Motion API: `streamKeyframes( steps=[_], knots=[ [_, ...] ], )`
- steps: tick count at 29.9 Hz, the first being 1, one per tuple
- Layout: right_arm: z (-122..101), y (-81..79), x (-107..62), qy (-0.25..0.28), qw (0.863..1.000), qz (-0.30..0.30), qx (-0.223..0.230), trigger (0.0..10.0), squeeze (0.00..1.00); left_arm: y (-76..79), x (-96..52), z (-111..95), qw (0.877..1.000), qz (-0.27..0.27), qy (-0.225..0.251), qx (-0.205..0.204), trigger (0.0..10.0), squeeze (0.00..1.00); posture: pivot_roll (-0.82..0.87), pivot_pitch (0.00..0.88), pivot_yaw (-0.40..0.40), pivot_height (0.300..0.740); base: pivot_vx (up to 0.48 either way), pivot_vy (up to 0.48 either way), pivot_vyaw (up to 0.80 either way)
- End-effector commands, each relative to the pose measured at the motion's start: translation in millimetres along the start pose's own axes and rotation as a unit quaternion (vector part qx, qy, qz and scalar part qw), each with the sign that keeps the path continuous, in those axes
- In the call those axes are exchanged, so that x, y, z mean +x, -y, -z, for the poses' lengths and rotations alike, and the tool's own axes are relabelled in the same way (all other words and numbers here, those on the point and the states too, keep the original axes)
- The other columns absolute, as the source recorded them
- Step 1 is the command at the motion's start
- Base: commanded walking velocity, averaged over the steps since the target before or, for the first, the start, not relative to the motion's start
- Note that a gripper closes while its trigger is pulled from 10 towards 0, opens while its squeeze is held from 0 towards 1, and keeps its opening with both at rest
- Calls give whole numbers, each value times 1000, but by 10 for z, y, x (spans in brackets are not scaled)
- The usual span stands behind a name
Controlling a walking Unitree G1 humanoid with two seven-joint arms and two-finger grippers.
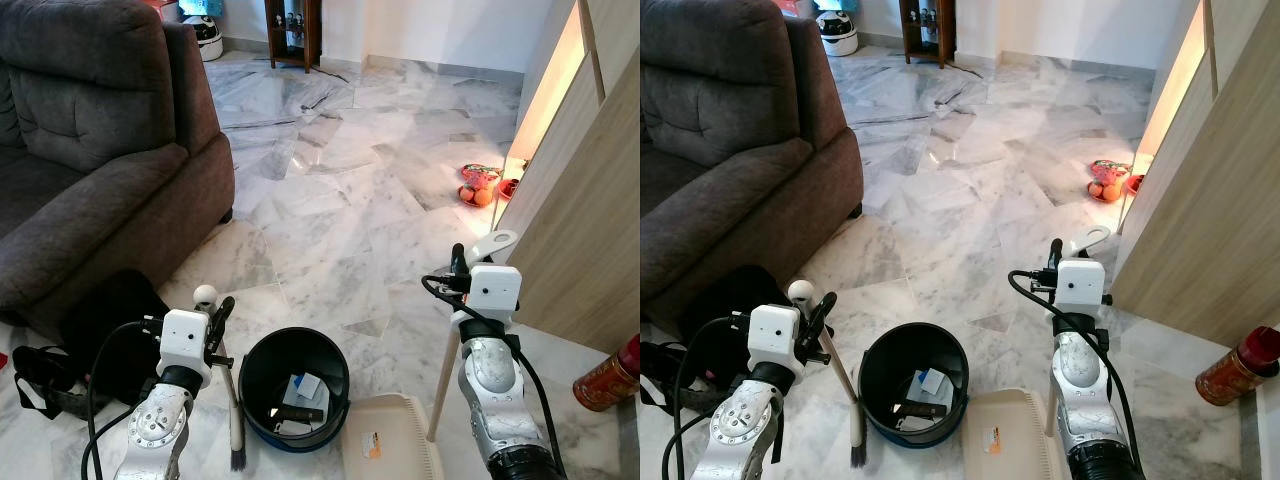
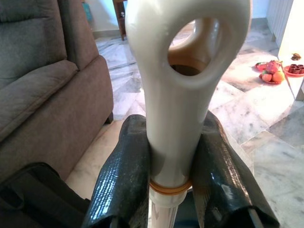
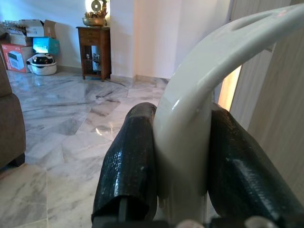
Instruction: Sweep floor
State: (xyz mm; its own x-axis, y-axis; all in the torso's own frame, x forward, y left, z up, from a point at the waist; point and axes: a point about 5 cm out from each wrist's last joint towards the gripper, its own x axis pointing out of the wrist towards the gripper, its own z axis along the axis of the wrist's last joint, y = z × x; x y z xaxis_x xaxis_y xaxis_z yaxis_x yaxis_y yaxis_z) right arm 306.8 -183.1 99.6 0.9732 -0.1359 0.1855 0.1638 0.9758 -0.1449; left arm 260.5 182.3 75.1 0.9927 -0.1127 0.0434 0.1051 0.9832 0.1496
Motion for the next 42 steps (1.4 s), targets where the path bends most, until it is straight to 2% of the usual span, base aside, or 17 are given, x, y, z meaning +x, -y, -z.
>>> streamKeyframes(
  steps=[1, 37, 42],
  knots=[
    [-71, -29, 48, 19, 1000, -4, 7, 10000, 0, -27, 21, -72, 1000, -5, 16, -1, 10000, 0, 86, 82, 46, 740, 0, 0, 0],
    [-38, -53, 1, 20, 1000, -9, 13, 10000, 0, -26, 35, -90, 1000, 6, 20, 5, 10000, 0, 99, 39, 61, 740, 0, 0, 0],
    [-44, -49, 9, 22, 1000, -8, 13, 10000, 0, -23, 40, -94, 1000, 6, 19, 4, 10000, 0, 102, 47, 59, 740, -289, 0, 0]
  ],
)
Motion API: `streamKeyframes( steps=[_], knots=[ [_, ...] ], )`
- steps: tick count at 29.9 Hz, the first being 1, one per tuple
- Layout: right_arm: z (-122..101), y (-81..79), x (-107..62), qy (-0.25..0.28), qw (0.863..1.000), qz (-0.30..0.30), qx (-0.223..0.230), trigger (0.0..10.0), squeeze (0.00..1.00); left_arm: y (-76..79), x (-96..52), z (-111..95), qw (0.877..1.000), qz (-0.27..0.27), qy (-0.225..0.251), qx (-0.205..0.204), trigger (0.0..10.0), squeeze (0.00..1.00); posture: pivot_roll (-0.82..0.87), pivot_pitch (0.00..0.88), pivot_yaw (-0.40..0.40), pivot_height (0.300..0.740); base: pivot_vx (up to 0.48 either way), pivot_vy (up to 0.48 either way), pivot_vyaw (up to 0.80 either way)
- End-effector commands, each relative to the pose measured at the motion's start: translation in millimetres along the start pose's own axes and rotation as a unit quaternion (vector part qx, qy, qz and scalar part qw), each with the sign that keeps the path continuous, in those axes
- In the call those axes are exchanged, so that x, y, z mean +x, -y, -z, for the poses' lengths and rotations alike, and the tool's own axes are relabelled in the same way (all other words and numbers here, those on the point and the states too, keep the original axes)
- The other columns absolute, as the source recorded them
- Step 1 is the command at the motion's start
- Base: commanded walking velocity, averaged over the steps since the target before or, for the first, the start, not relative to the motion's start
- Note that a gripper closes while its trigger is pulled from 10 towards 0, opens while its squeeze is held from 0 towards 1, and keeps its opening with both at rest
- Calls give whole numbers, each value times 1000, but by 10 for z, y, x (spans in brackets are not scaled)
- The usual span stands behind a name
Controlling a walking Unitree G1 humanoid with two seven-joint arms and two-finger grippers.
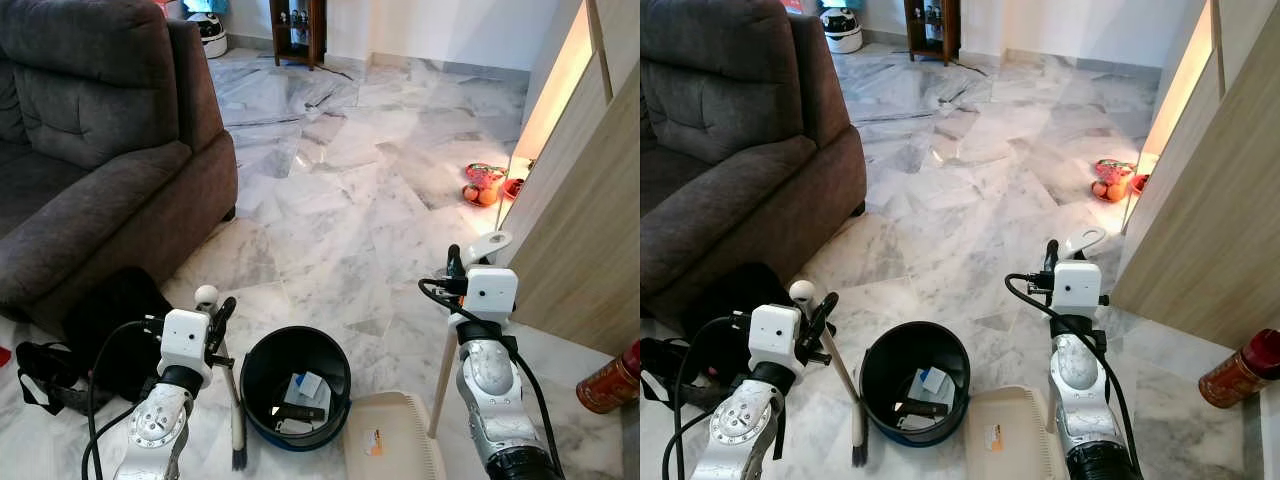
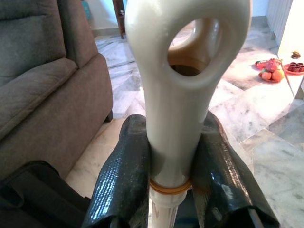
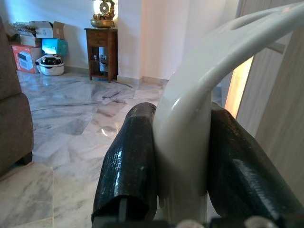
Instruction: Sweep floor
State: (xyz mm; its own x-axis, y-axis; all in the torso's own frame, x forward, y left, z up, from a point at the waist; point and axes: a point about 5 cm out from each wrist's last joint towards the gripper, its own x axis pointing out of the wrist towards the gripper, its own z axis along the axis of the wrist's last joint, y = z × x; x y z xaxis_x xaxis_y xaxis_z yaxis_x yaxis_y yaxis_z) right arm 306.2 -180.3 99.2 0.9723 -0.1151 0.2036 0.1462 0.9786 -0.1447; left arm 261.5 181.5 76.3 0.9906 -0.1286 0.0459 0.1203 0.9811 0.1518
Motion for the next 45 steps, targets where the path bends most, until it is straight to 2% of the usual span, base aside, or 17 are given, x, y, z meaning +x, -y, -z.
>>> streamKeyframes(
  steps=[1, 31, 37, 45],
  knots=[
    [-42, -22, 22, 11, 1000, 1, 11, 10000, 0, -29, 29, -82, 1000, -2, 17, 3, 10000, 0, 103, 47, 59, 740, -315, 0, 0],
    [-48, 27, 57, 11, 1000, 3, 9, 10000, 0, -22, 40, -78, 1000, -11, 18, 0, 10000, 0, 95, 55, 46, 740, -306, 0, 0],
    [-24, 22, 65, -1, 1000, 6, 23, 10000, 0, -21, 52, -78, 1000, -14, 18, 1, 10000, 0, 94, 54, 43, 740, 0, 0, 0],
    [-13, 24, 75, -7, 999, 7, 32, 10000, 0, -18, 62, -80, 1000, -16, 19, 2, 10000, 0, 91, 56, 43, 740, 0, 0, -800]
  ],
)
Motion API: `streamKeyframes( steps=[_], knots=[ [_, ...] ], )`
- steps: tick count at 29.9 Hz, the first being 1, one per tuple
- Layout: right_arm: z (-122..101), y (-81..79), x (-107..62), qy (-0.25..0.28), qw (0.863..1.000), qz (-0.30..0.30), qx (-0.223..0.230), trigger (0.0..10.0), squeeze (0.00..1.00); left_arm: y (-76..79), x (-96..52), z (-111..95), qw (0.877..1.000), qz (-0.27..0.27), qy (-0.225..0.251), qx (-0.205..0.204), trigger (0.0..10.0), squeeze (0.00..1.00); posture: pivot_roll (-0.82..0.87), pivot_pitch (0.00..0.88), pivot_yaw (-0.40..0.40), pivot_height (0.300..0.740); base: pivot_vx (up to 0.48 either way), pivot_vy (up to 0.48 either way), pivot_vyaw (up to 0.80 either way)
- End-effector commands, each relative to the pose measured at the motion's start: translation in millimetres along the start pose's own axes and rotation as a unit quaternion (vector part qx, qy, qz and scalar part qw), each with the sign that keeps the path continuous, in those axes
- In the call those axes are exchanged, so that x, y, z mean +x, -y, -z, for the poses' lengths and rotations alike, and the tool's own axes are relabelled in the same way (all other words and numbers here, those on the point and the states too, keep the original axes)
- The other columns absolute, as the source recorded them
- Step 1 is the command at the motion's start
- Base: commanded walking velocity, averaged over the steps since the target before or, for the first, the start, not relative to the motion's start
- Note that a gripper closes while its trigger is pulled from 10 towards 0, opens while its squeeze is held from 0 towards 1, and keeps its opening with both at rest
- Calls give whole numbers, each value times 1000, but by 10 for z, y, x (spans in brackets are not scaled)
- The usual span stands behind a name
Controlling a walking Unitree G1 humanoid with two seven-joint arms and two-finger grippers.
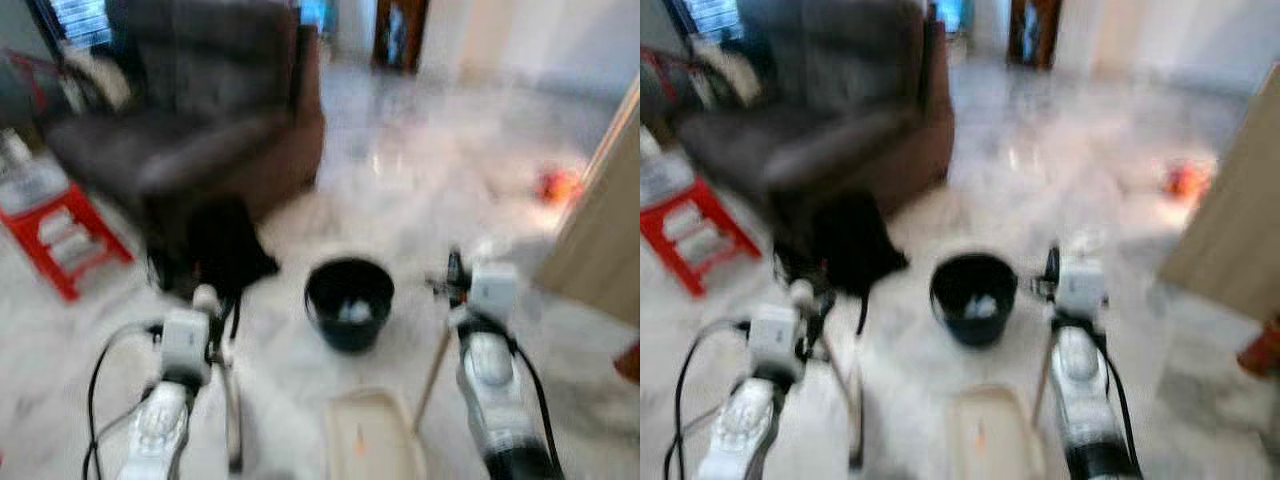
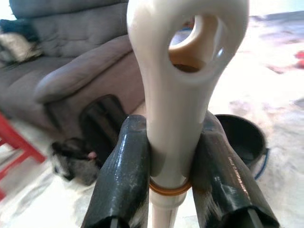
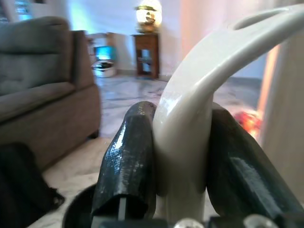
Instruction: Sweep floor
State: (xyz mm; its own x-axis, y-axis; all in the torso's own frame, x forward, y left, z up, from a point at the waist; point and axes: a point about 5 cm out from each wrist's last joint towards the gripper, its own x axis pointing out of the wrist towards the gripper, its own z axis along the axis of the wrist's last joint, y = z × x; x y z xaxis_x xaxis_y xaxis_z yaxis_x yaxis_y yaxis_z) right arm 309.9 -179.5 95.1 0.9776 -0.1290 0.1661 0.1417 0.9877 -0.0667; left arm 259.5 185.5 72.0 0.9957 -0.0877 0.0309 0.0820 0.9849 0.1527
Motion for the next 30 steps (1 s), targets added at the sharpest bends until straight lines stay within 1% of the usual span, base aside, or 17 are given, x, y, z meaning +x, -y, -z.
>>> streamKeyframes(
  steps=[1, 23, 28, 30],
  knots=[
    [-63, 38, 47, 12, 1000, 2, -7, 10000, 0, 15, 86, -130, 1000, 3, 29, 0, 10000, 0, 91, 56, 43, 740, 0, 0, -800],
    [-57, 40, 63, 9, 1000, 5, -14, 10000, 0, 20, 108, -136, 1000, 5, 28, 4, 10000, 0, 94, 66, 44, 740, 0, 0, -800],
    [-61, 36, 70, 10, 1000, 4, -15, 10000, 0, 22, 109, -130, 1000, 6, 26, 12, 10000, 0, 94, 66, 43, 740, 0, 0, -800],
    [-61, 35, 70, 10, 1000, 4, -15, 10000, 0, 22, 109, -130, 1000, 6, 26, 13, 10000, 0, 94, 66, 43, 740, 0, -255, -800]
  ],
)
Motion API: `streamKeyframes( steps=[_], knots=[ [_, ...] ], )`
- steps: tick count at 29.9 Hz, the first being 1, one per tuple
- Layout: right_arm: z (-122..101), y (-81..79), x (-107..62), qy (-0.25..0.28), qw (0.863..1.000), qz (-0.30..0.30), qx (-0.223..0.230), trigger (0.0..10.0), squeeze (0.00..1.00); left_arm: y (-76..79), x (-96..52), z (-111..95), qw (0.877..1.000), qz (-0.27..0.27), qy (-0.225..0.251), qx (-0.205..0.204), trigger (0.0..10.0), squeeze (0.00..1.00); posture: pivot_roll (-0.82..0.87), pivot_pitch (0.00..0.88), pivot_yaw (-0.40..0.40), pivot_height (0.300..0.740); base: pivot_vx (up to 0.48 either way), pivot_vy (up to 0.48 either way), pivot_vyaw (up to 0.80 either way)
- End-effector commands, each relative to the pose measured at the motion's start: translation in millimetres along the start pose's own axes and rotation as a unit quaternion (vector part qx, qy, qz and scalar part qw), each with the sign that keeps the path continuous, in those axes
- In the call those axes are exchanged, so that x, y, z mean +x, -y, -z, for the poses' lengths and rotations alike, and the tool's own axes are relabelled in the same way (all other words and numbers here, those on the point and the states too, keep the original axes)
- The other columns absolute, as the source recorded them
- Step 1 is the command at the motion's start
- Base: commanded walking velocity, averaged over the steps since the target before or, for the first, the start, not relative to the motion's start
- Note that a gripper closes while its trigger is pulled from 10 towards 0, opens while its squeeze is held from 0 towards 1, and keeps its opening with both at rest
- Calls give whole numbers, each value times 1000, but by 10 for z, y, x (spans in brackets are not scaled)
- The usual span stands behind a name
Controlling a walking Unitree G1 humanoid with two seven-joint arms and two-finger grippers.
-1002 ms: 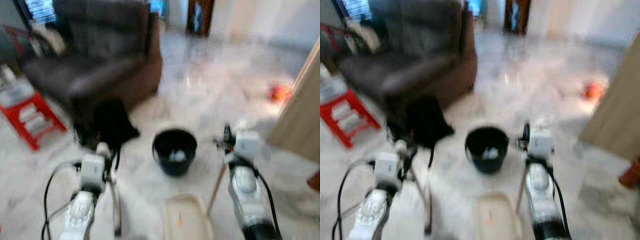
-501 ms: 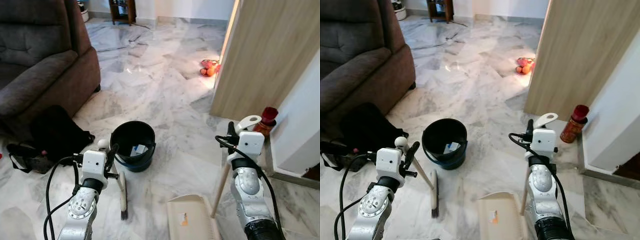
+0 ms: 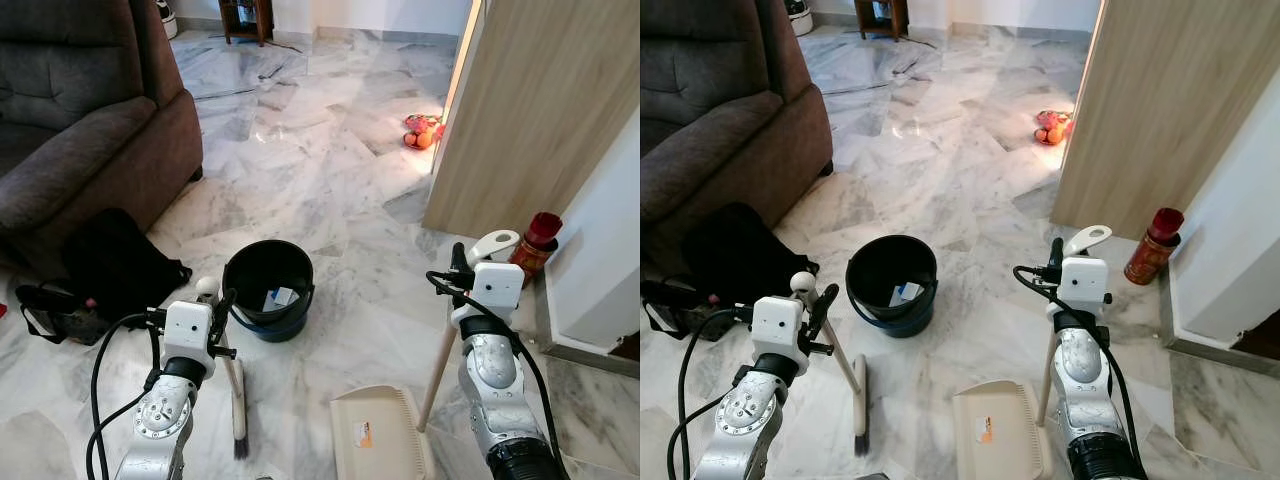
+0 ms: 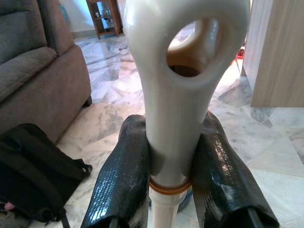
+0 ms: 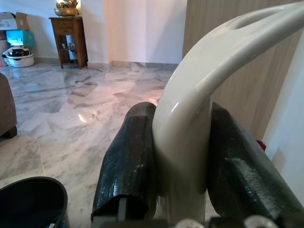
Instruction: Sweep floor
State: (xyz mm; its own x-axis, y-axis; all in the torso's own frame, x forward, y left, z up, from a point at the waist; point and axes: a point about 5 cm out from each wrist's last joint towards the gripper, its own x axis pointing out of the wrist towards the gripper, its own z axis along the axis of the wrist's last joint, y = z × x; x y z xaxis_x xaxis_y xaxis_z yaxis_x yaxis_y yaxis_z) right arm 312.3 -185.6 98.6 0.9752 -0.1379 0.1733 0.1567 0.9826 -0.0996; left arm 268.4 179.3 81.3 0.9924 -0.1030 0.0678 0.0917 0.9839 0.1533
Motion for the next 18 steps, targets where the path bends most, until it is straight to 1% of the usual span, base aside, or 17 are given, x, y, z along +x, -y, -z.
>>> streamKeyframes(
  steps=[1, 5, 8, 13, 18],
  knots=[
    [-38, -25, 33, 6, 1000, -1, 3, 10000, 0, -16, 14, -31, 1000, 2, 6, 14, 10000, 0, 94, 66, 43, 740, 0, -304, -800],
    [-38, -28, 33, 7, 1000, -1, 3, 10000, 0, -12, 13, -27, 1000, 2, 7, 13, 10000, 0, 93, 63, 40, 740, 0, -308, -800],
    [-45, -39, 46, 7, 1000, -2, 3, 10000, 0, -7, 15, -22, 1000, 2, 5, 15, 10000, 0, 96, 62, 38, 740, 0, -85, -800],
    [-51, -44, 55, 8, 1000, -3, 3, 10000, 0, -6, 17, -18, 1000, 0, 4, 19, 10000, 0, 96, 60, 36, 740, 0, -457, -800],
    [-51, -52, 57, 8, 1000, -4, 4, 10000, 0, -9, 16, -23, 1000, -3, 8, 11, 10000, 0, 96, 58, 35, 740, 0, 0, -800]
  ],
)
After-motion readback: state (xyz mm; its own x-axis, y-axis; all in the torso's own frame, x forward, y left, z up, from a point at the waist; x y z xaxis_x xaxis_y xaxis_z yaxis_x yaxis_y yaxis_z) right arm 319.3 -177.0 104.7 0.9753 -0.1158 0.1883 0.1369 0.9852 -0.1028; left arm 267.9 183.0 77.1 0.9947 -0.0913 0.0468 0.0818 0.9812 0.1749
